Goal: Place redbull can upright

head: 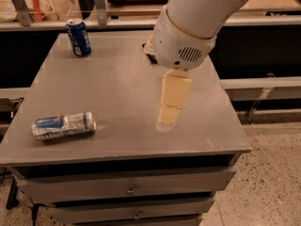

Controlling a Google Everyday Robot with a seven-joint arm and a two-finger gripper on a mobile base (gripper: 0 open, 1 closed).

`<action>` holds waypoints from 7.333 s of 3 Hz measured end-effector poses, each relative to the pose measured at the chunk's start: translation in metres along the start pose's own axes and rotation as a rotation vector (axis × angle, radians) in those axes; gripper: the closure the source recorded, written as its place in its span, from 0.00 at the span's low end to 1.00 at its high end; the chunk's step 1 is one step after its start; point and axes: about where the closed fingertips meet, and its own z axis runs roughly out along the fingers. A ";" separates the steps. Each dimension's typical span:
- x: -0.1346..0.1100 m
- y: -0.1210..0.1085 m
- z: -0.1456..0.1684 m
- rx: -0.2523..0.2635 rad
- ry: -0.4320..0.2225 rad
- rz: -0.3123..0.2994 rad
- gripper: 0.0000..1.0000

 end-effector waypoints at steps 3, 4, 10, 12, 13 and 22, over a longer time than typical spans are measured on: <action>-0.077 -0.025 0.092 -0.098 0.041 0.028 0.00; -0.097 -0.029 0.114 -0.082 0.044 0.075 0.00; -0.153 -0.019 0.186 -0.148 0.182 0.047 0.00; -0.150 -0.012 0.187 -0.155 0.186 0.037 0.41; -0.152 -0.015 0.188 -0.161 0.186 0.028 0.65; -0.146 -0.093 0.097 -0.133 -0.813 0.105 1.00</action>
Offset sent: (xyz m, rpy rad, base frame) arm 0.0374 0.1309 -0.0666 -0.0405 0.1720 0.0572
